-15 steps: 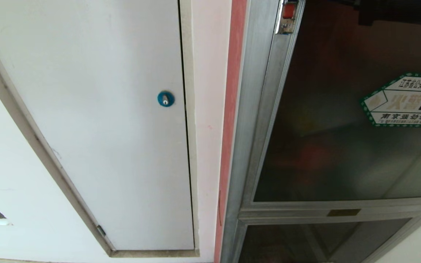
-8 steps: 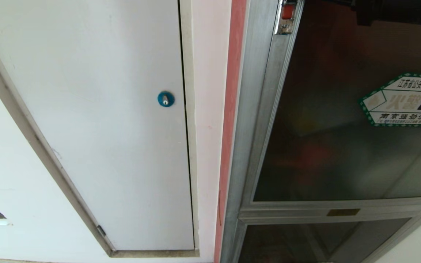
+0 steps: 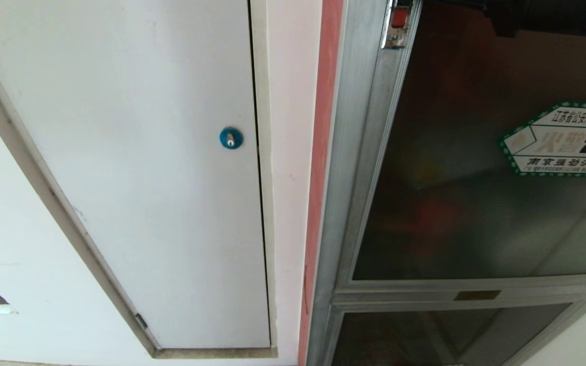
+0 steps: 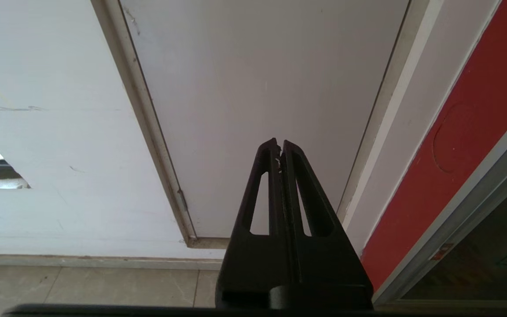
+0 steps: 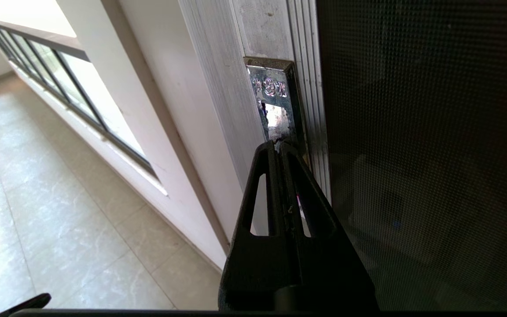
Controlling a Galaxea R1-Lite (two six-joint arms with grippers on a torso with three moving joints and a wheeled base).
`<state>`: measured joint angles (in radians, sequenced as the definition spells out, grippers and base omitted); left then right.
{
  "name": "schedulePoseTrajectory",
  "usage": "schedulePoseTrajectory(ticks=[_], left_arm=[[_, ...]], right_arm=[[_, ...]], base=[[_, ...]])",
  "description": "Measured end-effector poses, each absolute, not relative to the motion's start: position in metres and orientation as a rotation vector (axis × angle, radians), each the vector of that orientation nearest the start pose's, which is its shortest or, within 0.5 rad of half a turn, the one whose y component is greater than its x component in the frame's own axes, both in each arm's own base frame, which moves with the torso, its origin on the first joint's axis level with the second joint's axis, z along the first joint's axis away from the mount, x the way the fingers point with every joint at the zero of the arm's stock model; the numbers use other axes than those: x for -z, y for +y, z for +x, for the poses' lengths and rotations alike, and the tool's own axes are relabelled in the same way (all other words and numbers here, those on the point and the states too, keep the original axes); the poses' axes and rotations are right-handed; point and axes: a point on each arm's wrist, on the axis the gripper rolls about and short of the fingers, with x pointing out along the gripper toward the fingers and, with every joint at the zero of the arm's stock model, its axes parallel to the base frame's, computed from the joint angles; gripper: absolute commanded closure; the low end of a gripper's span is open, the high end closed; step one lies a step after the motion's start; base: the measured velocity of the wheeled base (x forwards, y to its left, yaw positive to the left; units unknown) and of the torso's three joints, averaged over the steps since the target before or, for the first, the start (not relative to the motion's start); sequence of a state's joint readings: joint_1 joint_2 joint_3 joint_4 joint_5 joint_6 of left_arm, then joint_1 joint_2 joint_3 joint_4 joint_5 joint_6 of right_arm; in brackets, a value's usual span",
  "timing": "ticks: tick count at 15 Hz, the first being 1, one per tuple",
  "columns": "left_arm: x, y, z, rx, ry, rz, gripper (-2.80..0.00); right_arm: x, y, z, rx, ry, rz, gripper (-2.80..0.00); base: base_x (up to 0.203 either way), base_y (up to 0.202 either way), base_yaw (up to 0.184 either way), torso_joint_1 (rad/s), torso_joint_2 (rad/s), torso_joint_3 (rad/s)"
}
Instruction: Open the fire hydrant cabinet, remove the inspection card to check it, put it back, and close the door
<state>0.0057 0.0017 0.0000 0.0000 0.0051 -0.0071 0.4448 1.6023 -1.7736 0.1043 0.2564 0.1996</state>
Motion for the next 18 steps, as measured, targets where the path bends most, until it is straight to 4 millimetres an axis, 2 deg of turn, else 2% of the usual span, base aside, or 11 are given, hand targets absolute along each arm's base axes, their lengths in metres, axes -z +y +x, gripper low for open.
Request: schedulePoseTrajectory(ticks=[11,18], left_arm=[[-0.0755,0.0,-0.0227,-0.011,0.002,-0.007,0.0],[-0.0755,0.0,-0.0227,-0.011,0.002,-0.008,0.0]], right_arm=[[-0.4074,0.1322,0.2444,-0.662,0.014,0.196,0.0],[-0.4104,0.131,0.2415,-0.662,0.003,0.199,0.0]], base=[[0.0,0.0,0.0,0.0,0.0,0.0],[0.0,0.0,0.0,0.0,0.0,0.0]])
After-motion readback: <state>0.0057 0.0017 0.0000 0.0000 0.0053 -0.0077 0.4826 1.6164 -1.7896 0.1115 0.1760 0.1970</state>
